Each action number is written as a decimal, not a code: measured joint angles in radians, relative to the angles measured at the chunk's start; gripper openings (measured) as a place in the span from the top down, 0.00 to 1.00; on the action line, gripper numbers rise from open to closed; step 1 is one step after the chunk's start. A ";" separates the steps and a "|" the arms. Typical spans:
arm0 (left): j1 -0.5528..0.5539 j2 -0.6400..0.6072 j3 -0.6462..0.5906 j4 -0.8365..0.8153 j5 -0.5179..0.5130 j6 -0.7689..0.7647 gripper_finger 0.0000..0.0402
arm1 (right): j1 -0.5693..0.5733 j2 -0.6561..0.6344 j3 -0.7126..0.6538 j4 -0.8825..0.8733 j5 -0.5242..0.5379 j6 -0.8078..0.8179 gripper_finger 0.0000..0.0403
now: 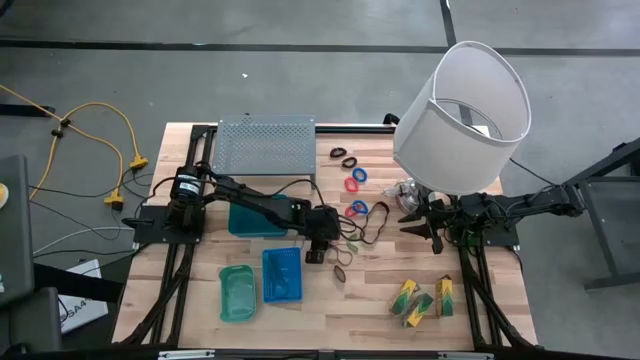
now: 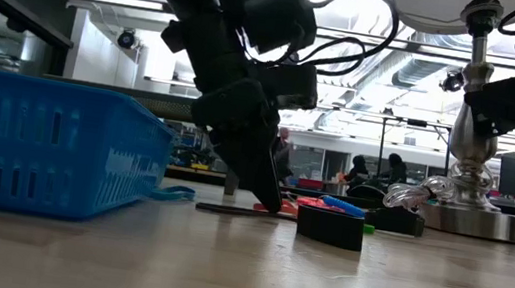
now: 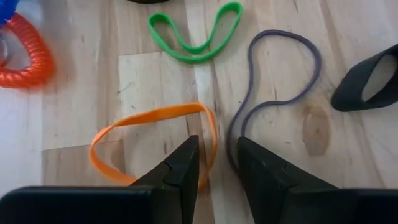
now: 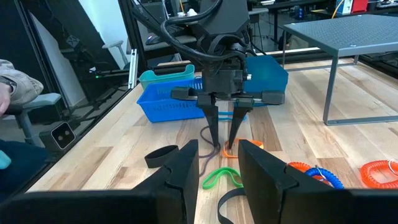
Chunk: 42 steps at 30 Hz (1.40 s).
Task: Pick & Place Office Desk Supplies
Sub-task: Put the orange rubber band into the bottom blue bin
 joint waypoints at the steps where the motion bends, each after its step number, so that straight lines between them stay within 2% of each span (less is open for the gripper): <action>1: 0.005 0.000 0.000 0.000 0.014 -0.003 0.74 | 0.000 0.000 0.000 0.000 0.000 0.000 0.75; 9: 0.040 0.000 0.000 0.000 0.054 -0.026 0.74 | 0.000 0.000 0.000 0.000 0.000 0.000 0.75; 20: 0.023 0.000 0.000 -0.003 0.043 -0.022 0.74 | 0.000 0.000 0.000 0.000 0.000 0.000 0.75; 26: 0.013 0.000 0.000 -0.008 0.005 -0.014 0.74 | 0.000 0.000 0.000 0.000 0.000 0.000 0.75; 42: 0.026 0.000 0.000 -0.008 0.021 -0.015 0.74 | 0.000 0.000 0.000 0.000 0.000 0.000 0.75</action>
